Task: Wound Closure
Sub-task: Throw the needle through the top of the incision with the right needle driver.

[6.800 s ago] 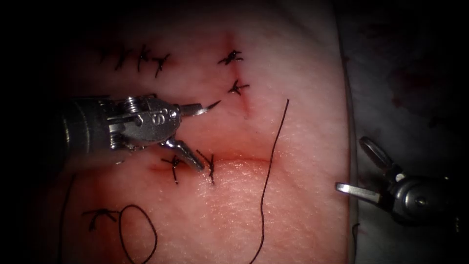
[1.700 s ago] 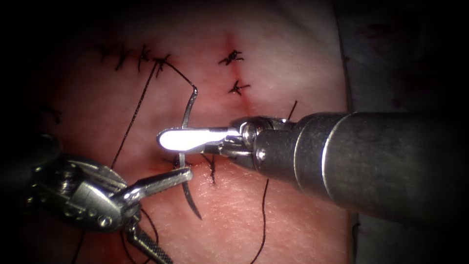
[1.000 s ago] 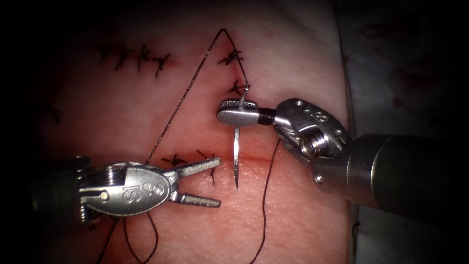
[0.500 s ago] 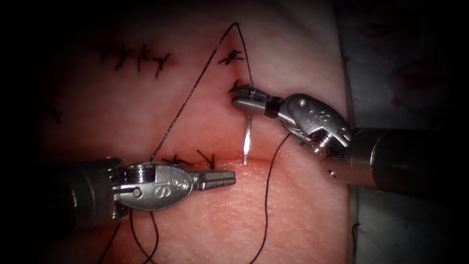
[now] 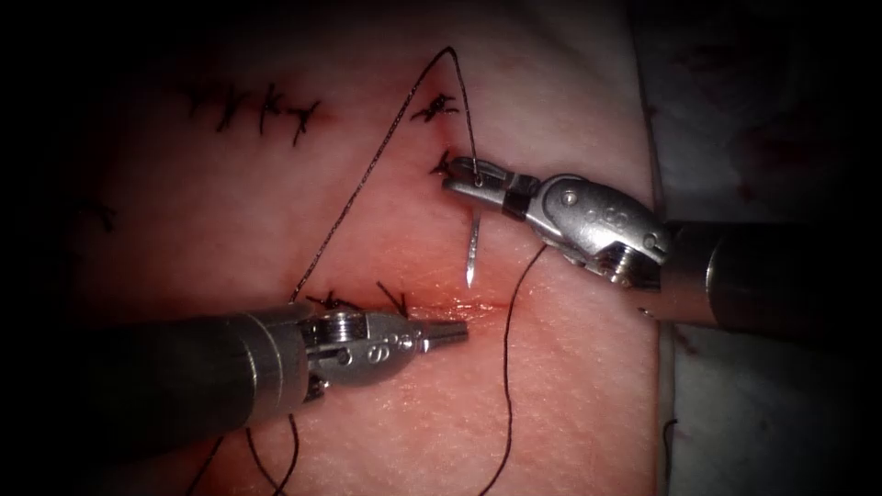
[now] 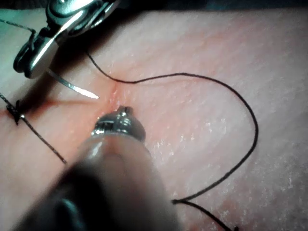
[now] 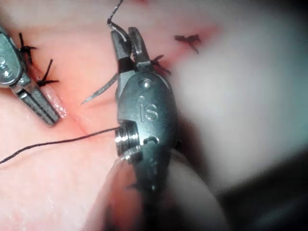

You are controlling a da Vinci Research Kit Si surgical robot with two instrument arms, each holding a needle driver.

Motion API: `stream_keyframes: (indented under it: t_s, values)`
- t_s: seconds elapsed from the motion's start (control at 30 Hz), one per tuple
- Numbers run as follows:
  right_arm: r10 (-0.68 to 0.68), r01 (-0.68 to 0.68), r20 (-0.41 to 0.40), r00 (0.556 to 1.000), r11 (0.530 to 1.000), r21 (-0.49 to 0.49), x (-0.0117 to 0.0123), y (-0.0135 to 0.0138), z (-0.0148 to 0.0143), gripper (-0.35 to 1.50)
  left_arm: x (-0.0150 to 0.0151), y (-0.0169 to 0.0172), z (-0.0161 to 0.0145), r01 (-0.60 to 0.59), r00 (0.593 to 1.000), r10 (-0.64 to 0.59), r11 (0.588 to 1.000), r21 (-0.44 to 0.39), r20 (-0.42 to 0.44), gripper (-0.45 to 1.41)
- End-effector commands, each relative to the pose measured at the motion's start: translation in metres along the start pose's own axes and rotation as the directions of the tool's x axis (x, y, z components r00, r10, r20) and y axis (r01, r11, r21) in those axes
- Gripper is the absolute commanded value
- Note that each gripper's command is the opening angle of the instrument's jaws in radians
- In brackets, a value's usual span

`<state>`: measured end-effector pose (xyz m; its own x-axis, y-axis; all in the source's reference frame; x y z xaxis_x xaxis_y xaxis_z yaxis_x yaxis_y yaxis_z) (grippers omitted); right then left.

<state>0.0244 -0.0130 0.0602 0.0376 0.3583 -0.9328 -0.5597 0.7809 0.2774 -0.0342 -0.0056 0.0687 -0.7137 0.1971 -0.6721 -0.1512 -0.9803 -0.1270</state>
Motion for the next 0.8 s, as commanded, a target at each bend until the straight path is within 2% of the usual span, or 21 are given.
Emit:
stream_keyframes:
  t_s: [0.03, 0.2, 0.6, 0.8]
  values:
    - [-0.008, 0.008, -0.007, 1.000, 1.000, 0.006, -0.0004, 0.0000, 0.0010, -0.35, 0.0000, 0.0001, 0.0008, -0.005, 1.000, 0.005, 1.000, -0.003, -0.003, -0.45]
    - [-0.036, 0.036, -0.028, 0.999, 0.999, 0.021, -0.0007, -0.0006, 0.0012, -0.35, 0.0002, 0.0007, 0.0003, 0.008, 1.000, -0.008, 1.000, -0.009, -0.008, -0.45]
    - [-0.169, 0.168, -0.074, 0.983, 0.986, -0.017, -0.0012, -0.0014, 0.0015, -0.35, 0.0001, 0.0022, -0.0010, 0.016, 1.000, -0.016, 1.000, -0.018, -0.012, -0.45]
    - [-0.194, 0.193, -0.078, 0.978, 0.981, -0.024, -0.0013, -0.0015, 0.0016, -0.35, 0.0003, 0.0025, -0.0012, 0.018, 1.000, -0.018, 1.000, -0.025, -0.019, -0.45]
